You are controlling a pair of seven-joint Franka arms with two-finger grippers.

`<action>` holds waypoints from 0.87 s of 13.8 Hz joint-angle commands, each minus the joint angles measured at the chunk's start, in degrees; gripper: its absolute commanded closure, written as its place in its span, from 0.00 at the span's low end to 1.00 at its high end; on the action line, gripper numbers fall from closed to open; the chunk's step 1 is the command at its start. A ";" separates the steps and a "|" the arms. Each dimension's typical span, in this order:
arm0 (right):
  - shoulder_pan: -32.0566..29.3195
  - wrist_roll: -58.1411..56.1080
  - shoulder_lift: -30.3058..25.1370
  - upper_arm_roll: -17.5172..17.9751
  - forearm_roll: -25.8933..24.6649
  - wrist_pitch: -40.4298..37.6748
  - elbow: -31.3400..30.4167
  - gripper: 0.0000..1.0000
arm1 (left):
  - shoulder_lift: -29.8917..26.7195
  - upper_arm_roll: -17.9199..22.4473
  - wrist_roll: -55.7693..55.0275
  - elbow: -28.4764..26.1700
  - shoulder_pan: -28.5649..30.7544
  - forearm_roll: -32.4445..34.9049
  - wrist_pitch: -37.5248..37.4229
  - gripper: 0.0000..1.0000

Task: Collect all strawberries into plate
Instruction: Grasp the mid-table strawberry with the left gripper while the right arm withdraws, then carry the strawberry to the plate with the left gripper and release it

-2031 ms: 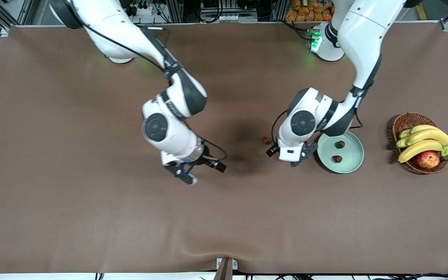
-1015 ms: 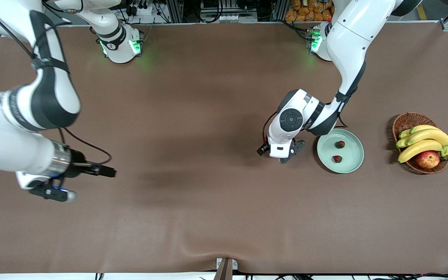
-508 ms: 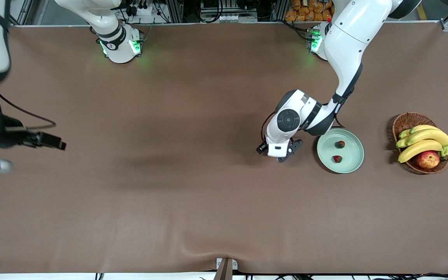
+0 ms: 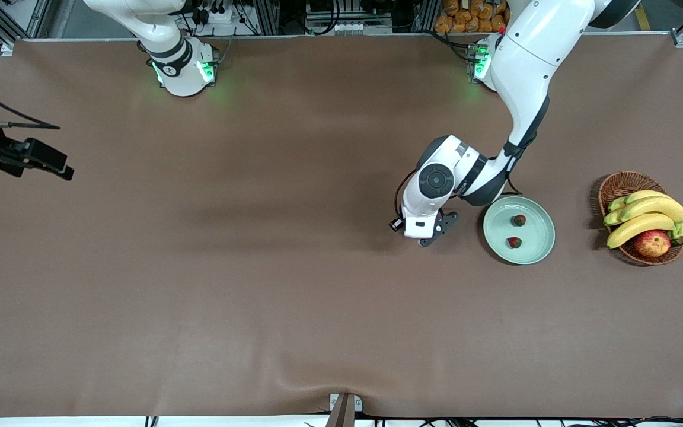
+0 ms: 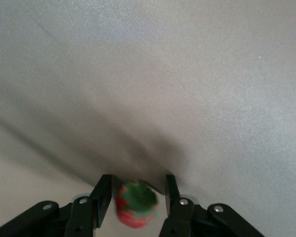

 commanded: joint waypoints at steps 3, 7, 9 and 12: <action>-0.46 -0.17 -6.91 0.40 -0.80 3.85 -9.16 0.00 | 1.00 0.46 -1.13 -0.35 -1.47 0.12 0.20 0.73; -0.46 -0.52 -4.81 0.40 -2.38 5.78 -5.66 0.00 | 1.44 0.46 -1.13 -0.09 -1.65 0.21 0.20 0.97; -0.63 -1.92 -3.66 0.40 -3.53 5.69 -3.55 0.00 | 1.44 0.46 -1.04 0.00 -1.65 0.21 0.28 1.00; -0.63 -2.63 -3.57 0.31 -3.62 5.87 -3.45 0.00 | 0.92 0.46 -0.60 0.18 -1.03 0.21 0.28 1.00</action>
